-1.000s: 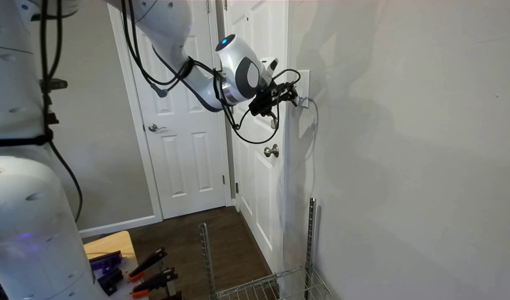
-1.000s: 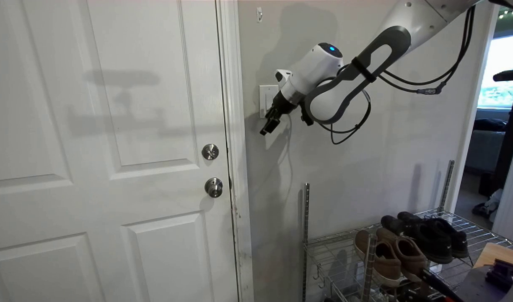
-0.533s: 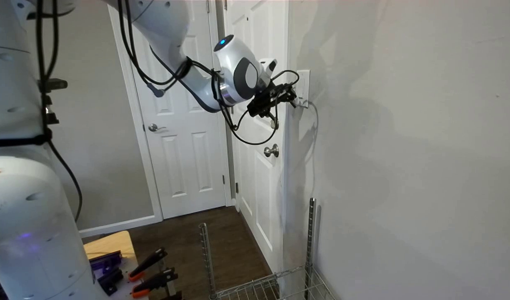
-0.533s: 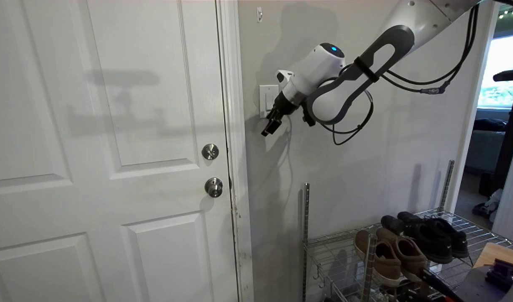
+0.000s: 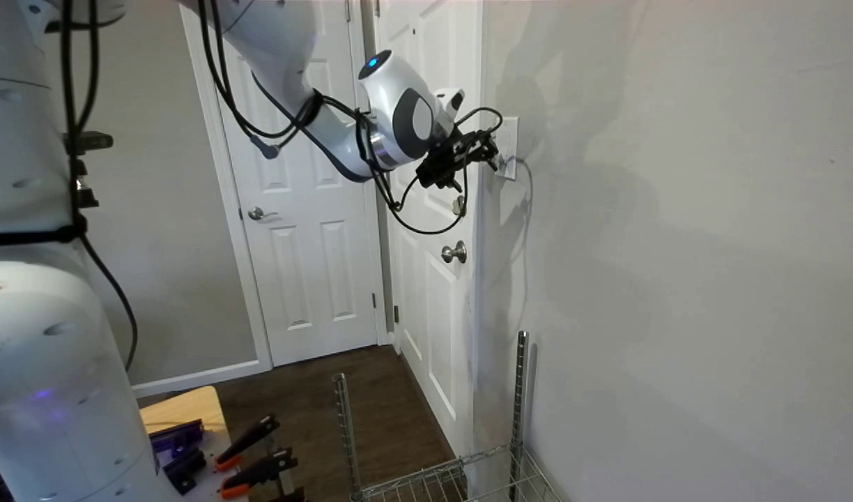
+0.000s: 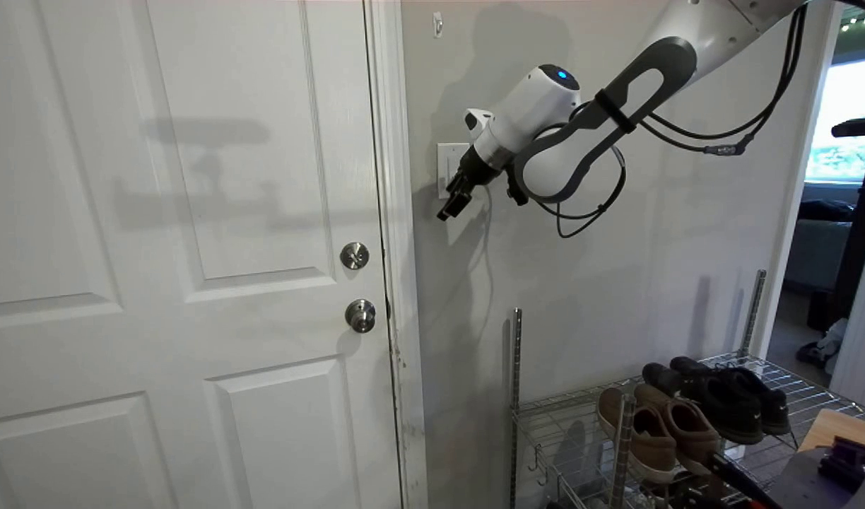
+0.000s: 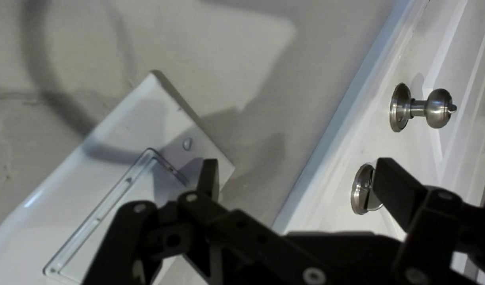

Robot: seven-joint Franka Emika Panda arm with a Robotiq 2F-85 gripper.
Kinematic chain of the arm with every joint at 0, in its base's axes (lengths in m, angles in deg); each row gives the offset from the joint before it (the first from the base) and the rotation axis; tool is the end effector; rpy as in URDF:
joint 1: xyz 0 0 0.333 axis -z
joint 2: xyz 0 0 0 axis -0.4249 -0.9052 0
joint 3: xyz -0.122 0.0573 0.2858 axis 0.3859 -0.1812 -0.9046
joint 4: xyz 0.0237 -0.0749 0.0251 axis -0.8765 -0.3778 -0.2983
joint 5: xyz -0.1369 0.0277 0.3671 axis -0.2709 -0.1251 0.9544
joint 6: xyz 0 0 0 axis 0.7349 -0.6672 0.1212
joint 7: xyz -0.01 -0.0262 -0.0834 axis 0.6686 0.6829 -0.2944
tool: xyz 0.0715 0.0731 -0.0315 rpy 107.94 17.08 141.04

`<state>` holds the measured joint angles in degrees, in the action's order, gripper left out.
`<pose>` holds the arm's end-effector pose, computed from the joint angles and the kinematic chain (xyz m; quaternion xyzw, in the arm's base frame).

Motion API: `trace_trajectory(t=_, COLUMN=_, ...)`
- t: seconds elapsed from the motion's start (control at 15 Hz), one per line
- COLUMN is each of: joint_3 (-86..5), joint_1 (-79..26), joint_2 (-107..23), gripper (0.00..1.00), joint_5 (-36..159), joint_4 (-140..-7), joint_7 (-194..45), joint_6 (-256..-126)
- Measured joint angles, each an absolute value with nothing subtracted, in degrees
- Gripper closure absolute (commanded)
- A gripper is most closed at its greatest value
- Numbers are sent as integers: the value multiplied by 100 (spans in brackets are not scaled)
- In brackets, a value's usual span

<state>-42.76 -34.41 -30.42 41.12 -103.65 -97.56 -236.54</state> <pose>0.5884 0.1144 0.4669 0.8172 0.3754 0.4176 0.1300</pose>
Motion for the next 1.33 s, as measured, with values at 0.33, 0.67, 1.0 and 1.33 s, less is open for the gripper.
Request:
trace_trajectory(t=0.33, joint_3=-4276, joint_1=-3439, joint_2=-3049, gripper=0, joint_5=4117, joint_4=-10364, joint_7=-9756, joint_6=-23657)
trace_trajectory(t=0.67, joint_3=-4258, joint_1=-3439, joint_2=-3048, gripper=0, joint_5=4117, joint_4=-10363, joint_7=-9756, joint_6=-23676)
trace_trajectory(t=1.0, joint_3=-4261, joint_1=-3455, joint_2=-3046, gripper=0, joint_5=4101, joint_4=-10365, joint_7=-9756, joint_6=-23676)
trace_trajectory(t=1.33, joint_3=-4258, joint_1=-3498, joint_2=-2959, gripper=0, joint_5=3855, joint_4=-10372, joint_7=-9756, joint_6=-23728)
